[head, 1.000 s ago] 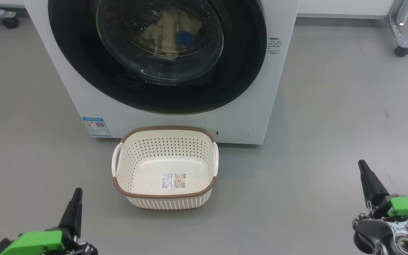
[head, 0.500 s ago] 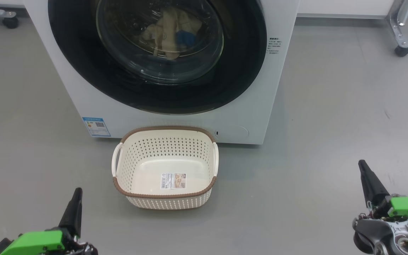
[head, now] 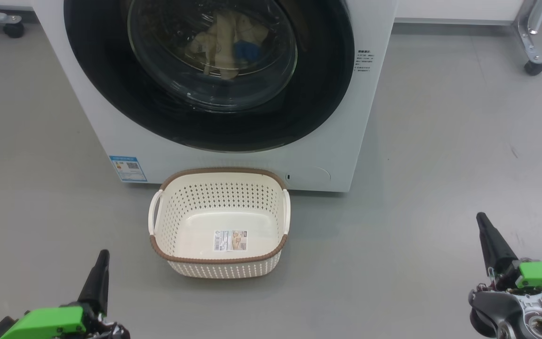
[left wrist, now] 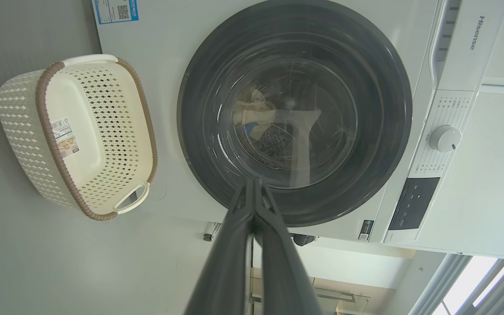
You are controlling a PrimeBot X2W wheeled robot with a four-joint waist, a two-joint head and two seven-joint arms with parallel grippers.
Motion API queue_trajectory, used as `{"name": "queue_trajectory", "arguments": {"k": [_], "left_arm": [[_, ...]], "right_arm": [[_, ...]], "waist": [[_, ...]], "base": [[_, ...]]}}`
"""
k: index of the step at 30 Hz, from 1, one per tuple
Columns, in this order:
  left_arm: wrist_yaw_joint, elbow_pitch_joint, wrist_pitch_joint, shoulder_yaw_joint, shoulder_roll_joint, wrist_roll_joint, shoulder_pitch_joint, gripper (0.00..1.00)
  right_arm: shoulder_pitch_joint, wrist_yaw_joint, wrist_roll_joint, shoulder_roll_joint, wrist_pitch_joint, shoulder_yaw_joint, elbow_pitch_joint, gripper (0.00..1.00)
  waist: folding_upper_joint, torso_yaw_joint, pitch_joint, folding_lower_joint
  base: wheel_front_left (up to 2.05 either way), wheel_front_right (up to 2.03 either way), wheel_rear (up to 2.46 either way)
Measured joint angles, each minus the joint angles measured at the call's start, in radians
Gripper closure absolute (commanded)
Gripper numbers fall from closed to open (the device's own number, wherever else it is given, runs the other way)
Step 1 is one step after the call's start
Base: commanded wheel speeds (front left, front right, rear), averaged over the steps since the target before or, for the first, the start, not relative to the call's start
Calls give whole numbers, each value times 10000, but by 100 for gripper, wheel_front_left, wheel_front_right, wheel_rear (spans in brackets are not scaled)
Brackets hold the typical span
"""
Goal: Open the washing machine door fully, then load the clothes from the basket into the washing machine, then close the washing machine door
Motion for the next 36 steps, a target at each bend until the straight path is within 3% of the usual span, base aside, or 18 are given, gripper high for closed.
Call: {"name": "queue_trajectory", "arguments": {"k": [36], "left_arm": [[0, 0, 0, 0, 0, 2, 0, 100]], "right_arm": [[0, 0, -2, 8, 12, -10, 0, 100]], "waist": [[0, 0, 0, 0]], "base": [[0, 0, 0]]}}
